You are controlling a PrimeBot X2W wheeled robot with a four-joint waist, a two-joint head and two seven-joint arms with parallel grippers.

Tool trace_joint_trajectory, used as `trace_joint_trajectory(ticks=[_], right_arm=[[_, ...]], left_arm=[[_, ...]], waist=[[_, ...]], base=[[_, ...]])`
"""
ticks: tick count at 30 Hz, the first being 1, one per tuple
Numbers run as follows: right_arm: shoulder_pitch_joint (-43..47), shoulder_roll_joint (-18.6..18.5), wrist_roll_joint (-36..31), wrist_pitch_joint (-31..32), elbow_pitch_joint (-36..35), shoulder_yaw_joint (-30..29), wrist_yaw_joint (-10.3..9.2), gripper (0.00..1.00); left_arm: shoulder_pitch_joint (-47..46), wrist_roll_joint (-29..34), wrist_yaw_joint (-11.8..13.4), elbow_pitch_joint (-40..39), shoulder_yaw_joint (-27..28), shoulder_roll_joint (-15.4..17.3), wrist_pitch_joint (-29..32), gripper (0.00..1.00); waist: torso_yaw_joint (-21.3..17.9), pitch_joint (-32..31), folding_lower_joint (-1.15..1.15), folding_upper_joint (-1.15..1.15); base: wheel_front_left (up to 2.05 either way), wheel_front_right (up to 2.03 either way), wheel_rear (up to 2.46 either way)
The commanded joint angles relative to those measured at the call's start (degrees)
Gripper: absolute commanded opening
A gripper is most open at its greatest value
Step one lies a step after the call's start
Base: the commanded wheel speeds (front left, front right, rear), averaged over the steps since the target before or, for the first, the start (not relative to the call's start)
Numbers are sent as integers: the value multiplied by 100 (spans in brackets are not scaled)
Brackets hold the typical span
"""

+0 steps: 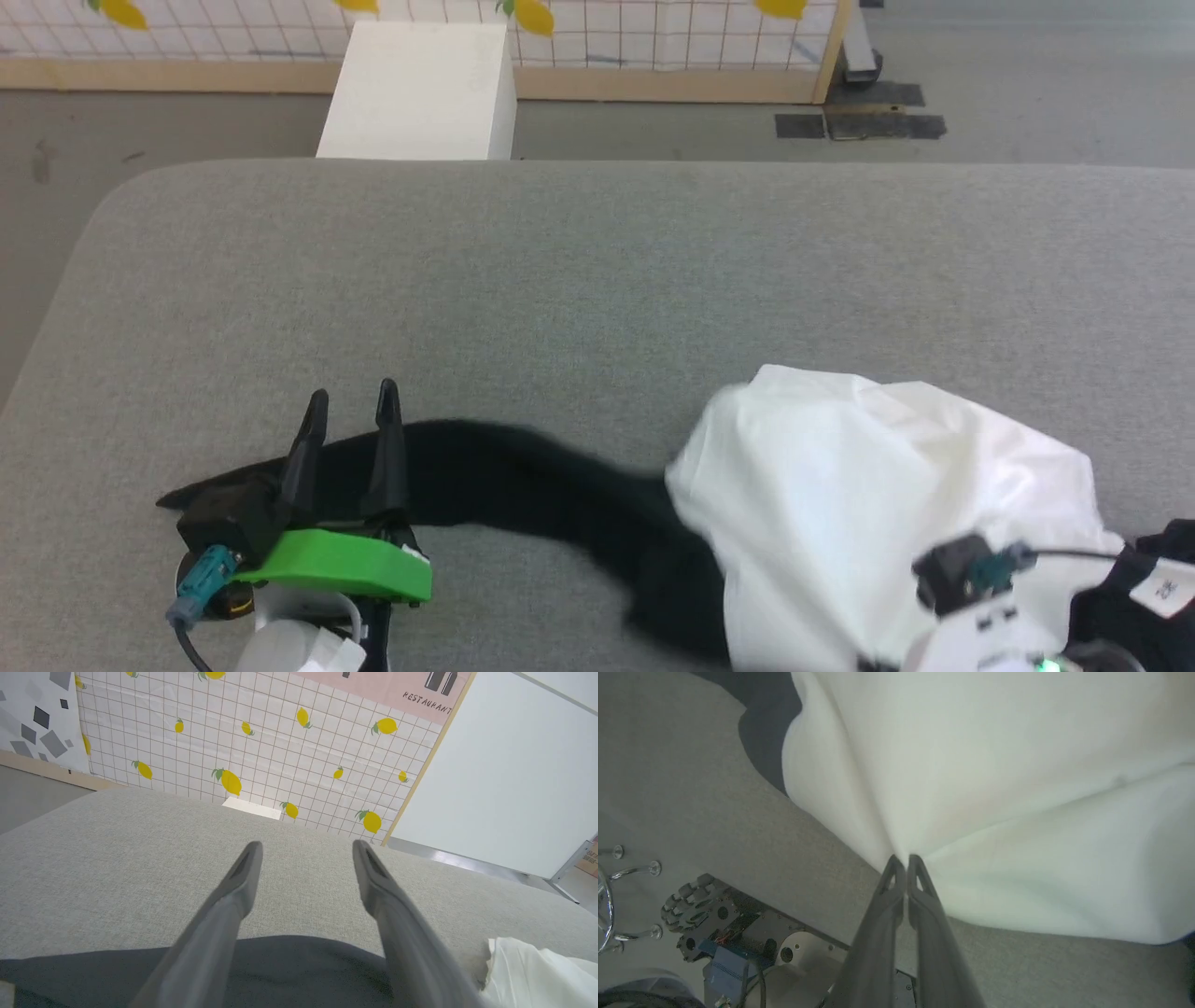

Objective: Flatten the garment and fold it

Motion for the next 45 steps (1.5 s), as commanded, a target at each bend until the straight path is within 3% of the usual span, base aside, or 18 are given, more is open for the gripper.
trace_joint_trajectory(ticks=[1,4,6,7,8,15,20,26,35,36,37,38,39,45], right_arm=[[302,-67,125,327,-201,50,-9,0],[787,-147,282,983,-402,76,-9,0],[930,-138,291,1105,-451,-16,-9,0],[926,-138,249,1010,-466,-46,-9,44],[901,-109,223,871,-468,-84,-9,100],[-77,70,-266,-1346,-439,-356,-9,100],[-715,-21,-531,-2037,359,-304,-9,100],[-1454,-85,-531,-1941,1579,-42,-9,100],[-2227,-337,-389,-463,3009,548,-9,100],[-2264,-355,-326,-262,3082,631,-9,84],[-2317,-377,-229,-64,3130,734,-9,40],[-2379,-390,-151,2,3120,804,-9,7],[-2480,-411,-97,-22,3075,876,-9,0],[-3299,-371,-146,-674,2998,1127,-9,0]], left_arm=[[67,-8,-28,13,14,-16,-22,100],[83,-6,-39,23,7,-16,-22,100],[88,-6,-48,27,1,-16,-22,100],[87,-5,-54,36,-2,-16,-22,100],[88,-3,-59,43,-4,-16,-22,100],[105,11,-100,80,29,-16,-22,100],[33,-8,-116,73,3,-16,-22,100],[-52,-51,-60,-21,-105,-16,-22,100],[-225,-85,8,-135,-214,-16,-22,100],[-241,-93,13,-140,-222,-16,-22,100],[-259,-101,18,-146,-231,-16,-22,100],[-275,-111,25,-151,-240,-16,-22,100],[-293,-124,31,-161,-250,-16,-22,100],[-368,-174,61,-214,-301,-16,-22,100]], waist=[[-78,-94,0,44],[-97,-129,0,44],[-101,-135,0,44],[-99,-140,0,44],[-97,-144,0,44],[-43,-149,0,44],[58,-60,0,44],[224,143,0,44],[445,471,0,44],[461,495,0,44],[479,524,0,44],[495,550,0,44],[514,581,0,44],[605,717,0,44]], base=[[0,0,0],[0,0,0],[0,0,0],[0,0,0],[0,0,0],[0,0,0],[0,0,0],[0,0,0],[0,0,0],[0,0,0],[0,0,0],[0,0,0],[0,0,0],[0,0,0]])
